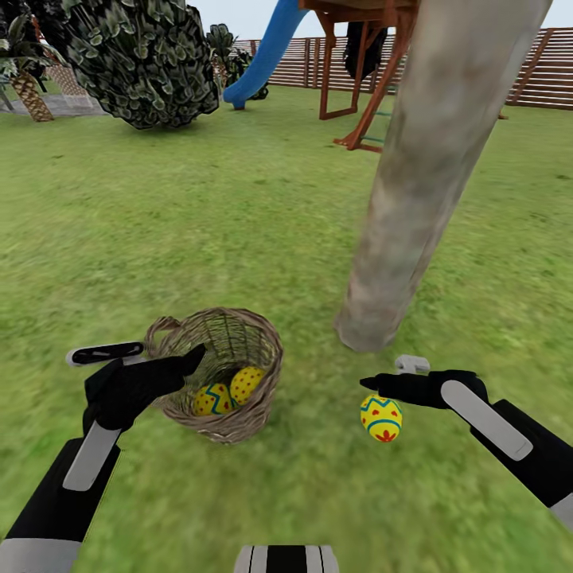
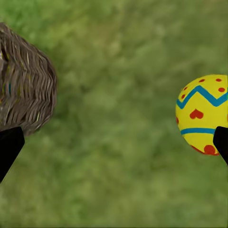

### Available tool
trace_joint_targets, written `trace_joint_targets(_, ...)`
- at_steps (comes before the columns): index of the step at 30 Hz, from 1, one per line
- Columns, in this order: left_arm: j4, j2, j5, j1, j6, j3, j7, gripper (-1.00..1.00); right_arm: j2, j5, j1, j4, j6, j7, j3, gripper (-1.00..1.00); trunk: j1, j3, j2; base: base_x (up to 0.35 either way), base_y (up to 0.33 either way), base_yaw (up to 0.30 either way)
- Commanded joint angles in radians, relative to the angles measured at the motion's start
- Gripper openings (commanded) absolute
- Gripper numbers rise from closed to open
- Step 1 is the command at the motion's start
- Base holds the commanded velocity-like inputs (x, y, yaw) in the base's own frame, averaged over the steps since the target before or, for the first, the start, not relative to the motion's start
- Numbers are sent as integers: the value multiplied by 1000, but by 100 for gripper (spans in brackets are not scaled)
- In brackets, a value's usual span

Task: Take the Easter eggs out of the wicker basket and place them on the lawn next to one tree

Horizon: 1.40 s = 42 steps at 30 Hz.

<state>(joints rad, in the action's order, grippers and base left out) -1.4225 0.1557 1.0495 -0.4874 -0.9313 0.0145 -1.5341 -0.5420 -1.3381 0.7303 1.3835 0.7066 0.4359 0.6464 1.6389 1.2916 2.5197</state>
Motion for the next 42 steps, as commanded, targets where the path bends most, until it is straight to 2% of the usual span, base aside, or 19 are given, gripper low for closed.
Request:
trace_joint_targets(1, 0, 1, 3, 0, -11, 1, -3, 100, -1, -10, 1, 2, -1, 10, 3, 100, 0, 1, 0, 0, 300, 0)
trace_joint_targets(14, 57, 1, -1, 0, -11, 1, 4, 100, -2, -12, 1, 6, -1, 9, 3, 100, 0, 1, 0, 0, 302, 0)
trace_joint_targets(16, 79, 6, -1, 0, -10, -3, 4, 100, -3, -32, 0, 11, 0, 9, 3, 100, 0, 1, 0, 0, 303, 0)
trace_joint_targets(17, 89, 21, -2, 0, -10, -8, 6, 100, -5, -60, 0, 13, 0, 9, 3, 100, 0, 1, 0, 0, 303, 0)
trace_joint_targets(18, 91, 27, -2, 0, -9, -9, 6, 100, -5, -70, 0, 13, 0, 9, 3, 100, 0, 1, 0, 0, 303, 0)
trace_joint_targets(19, 96, 48, -1, 0, -9, -11, 8, 100, -7, -94, 0, 14, 0, 9, 3, 100, 0, 1, 0, 0, 303, 0)
trace_joint_targets(21, 123, 82, 1, 0, -7, -19, 8, 100, -8, -116, 0, 16, 1, 9, 3, 100, 0, 1, 0, 0, 209, 0)
trace_joint_targets(23, 155, 88, 0, 0, -6, -45, 8, 100, -9, -120, 0, 17, 1, 8, 2, 100, 0, 1, 0, 0, 72, 0)
trace_joint_targets(26, 198, 92, -1, 0, -6, -96, 8, 100, -10, -122, 0, 18, 1, 8, 1, 100, 0, 1, 0, 0, 23, 0)
trace_joint_targets(28, 214, 93, -6, 0, -5, -111, 8, 100, -11, -122, 0, 17, 1, 7, 1, 100, 0, 1, 0, 0, 5, 0)
trace_joint_targets(32, 218, 92, -43, 0, -4, -114, 8, 100, -12, -123, 0, 14, 1, 9, 1, 100, 0, 1, 0, 0, 0, 0)
trace_joint_targets(39, 233, 82, -50, 0, -3, -114, 8, 100, -12, -124, 0, 6, 1, 9, 0, 100, 0, 1, 0, 0, 0, 0)
trace_joint_targets(42, 240, 80, -52, 0, -1, -115, 16, 100, -12, -124, 0, 5, 1, 9, 0, 100, -2, -11, 0, 0, 0, 0)
